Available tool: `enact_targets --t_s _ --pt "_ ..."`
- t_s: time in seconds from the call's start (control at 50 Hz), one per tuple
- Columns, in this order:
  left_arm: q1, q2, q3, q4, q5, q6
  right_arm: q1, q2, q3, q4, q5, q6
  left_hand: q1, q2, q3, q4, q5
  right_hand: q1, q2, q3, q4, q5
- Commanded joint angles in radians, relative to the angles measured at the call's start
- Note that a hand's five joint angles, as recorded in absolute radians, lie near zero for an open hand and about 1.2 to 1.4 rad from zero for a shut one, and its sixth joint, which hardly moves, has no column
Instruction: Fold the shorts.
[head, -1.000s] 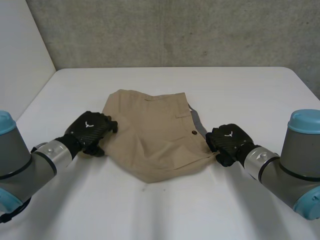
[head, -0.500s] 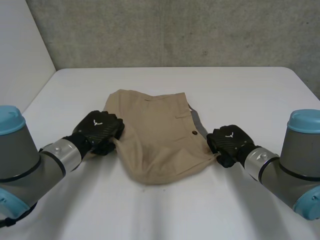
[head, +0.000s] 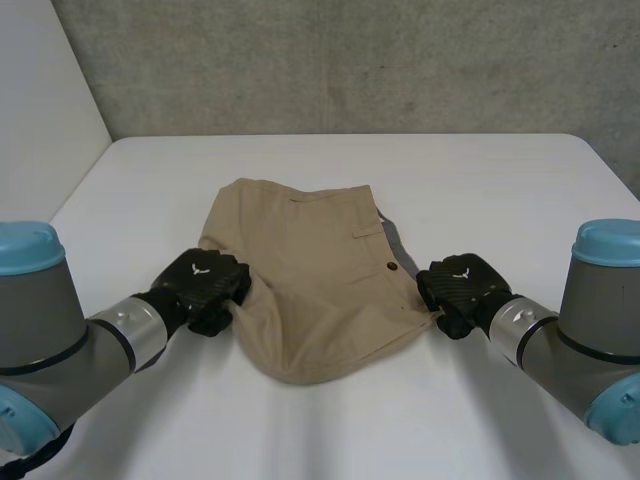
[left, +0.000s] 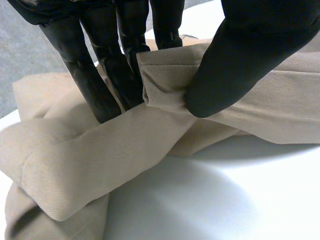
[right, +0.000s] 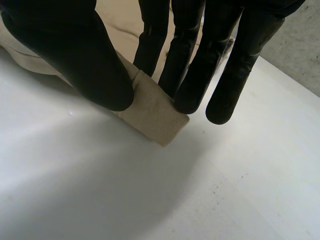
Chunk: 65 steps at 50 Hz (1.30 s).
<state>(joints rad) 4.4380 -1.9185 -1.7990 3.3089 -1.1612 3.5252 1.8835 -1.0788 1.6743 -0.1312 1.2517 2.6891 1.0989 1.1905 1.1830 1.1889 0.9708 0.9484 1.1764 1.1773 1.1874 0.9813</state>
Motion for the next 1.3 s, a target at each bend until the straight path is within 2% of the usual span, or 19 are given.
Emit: enact_targets --t_s 0.02,0.14,0.24,0.38,0.44,0.54,0.72,0.76,0.86,0.92,0.94,1.0,1.02,1.04,1.1,1.12,1.18,1.22,1.3 --pt "-0.038 0.209 -0.002 -0.11 -0.052 -0.008 -0.003 -0.032 -0.021 0.044 0.0 -0.006 0.297 0.206 0.213 0.207 0.251 0.448 0.22 0.219 0.209 0.24" --pt "-0.037 0.427 0.038 -0.187 -0.1 -0.025 -0.01 -0.18 -0.112 0.223 0.002 -0.052 0.297 0.206 0.213 0.207 0.251 0.448 0.22 0.219 0.209 0.24" --pt "-0.028 0.576 0.122 -0.25 -0.132 -0.127 -0.012 -0.317 -0.238 0.36 0.005 -0.048 0.297 0.206 0.213 0.207 0.251 0.448 0.22 0.219 0.209 0.24" --pt "-0.019 0.628 0.243 -0.373 -0.135 -0.253 -0.006 -0.493 -0.393 0.462 0.047 -0.031 0.297 0.206 0.213 0.207 0.251 0.448 0.22 0.219 0.209 0.24" --pt "-0.008 0.612 0.265 -0.405 -0.136 -0.279 0.003 -0.506 -0.416 0.464 0.074 -0.025 0.297 0.206 0.213 0.207 0.251 0.448 0.22 0.219 0.209 0.24" --pt "0.004 0.466 0.262 -0.41 -0.138 -0.282 0.054 -0.46 -0.418 0.463 0.094 -0.023 0.297 0.206 0.213 0.207 0.251 0.448 0.22 0.219 0.209 0.24" --pt "0.007 0.112 0.337 -0.408 -0.144 -0.272 0.109 -0.175 -0.427 0.456 0.132 -0.028 0.297 0.206 0.213 0.207 0.251 0.448 0.22 0.219 0.209 0.24" --pt "0.009 0.021 0.404 -0.408 -0.163 -0.27 0.111 -0.124 -0.447 0.446 0.144 -0.022 0.297 0.206 0.213 0.207 0.251 0.448 0.22 0.219 0.209 0.24" --pt "0.006 -0.131 0.587 -0.399 -0.242 -0.262 0.118 0.017 -0.545 0.314 0.25 -0.009 0.297 0.206 0.213 0.207 0.251 0.448 0.22 0.219 0.209 0.24" --pt "-0.011 -0.206 0.728 -0.355 -0.308 -0.235 0.123 0.051 -0.588 0.216 0.291 -0.008 0.297 0.206 0.213 0.207 0.251 0.448 0.22 0.219 0.209 0.24" --pt "-0.011 -0.22 0.762 -0.33 -0.323 -0.224 0.123 0.066 -0.611 0.138 0.305 -0.006 0.297 0.206 0.213 0.207 0.251 0.448 0.22 0.219 0.209 0.24" --pt "-0.031 -0.247 0.866 -0.198 -0.37 -0.189 0.123 0.077 -0.634 0.001 0.307 -0.009 0.297 0.206 0.213 0.207 0.251 0.448 0.22 0.219 0.209 0.24" --pt "-0.043 -0.247 0.885 -0.157 -0.376 -0.184 0.123 0.079 -0.649 -0.095 0.311 -0.009 0.297 0.206 0.213 0.207 0.251 0.448 0.22 0.219 0.209 0.24" --pt "-0.066 -0.246 0.92 -0.064 -0.389 -0.183 0.123 0.077 -0.657 -0.144 0.311 -0.008 0.297 0.206 0.213 0.207 0.251 0.448 0.22 0.219 0.209 0.24" --pt "-0.094 -0.237 0.955 0.084 -0.409 -0.183 0.125 0.06 -0.686 -0.325 0.31 -0.011 0.297 0.206 0.213 0.207 0.251 0.448 0.22 0.219 0.209 0.24" --pt "-0.107 -0.219 0.961 0.181 -0.42 -0.18 0.125 0.051 -0.691 -0.365 0.311 -0.008 0.297 0.206 0.213 0.207 0.251 0.448 0.22 0.219 0.209 0.24" --pt "-0.12 -0.165 0.957 0.311 -0.439 -0.186 0.126 0.007 -0.702 -0.503 0.314 0.012 0.297 0.206 0.213 0.207 0.251 0.448 0.22 0.219 0.209 0.24" --pt "-0.134 -0.091 0.934 0.405 -0.445 -0.192 0.128 -0.012 -0.702 -0.545 0.318 0.027 0.297 0.206 0.213 0.207 0.251 0.448 0.22 0.219 0.209 0.24" --pt "-0.15 -0.031 0.845 0.446 -0.44 -0.196 0.134 -0.038 -0.696 -0.532 0.307 0.055 0.297 0.206 0.213 0.207 0.251 0.448 0.22 0.219 0.209 0.24"
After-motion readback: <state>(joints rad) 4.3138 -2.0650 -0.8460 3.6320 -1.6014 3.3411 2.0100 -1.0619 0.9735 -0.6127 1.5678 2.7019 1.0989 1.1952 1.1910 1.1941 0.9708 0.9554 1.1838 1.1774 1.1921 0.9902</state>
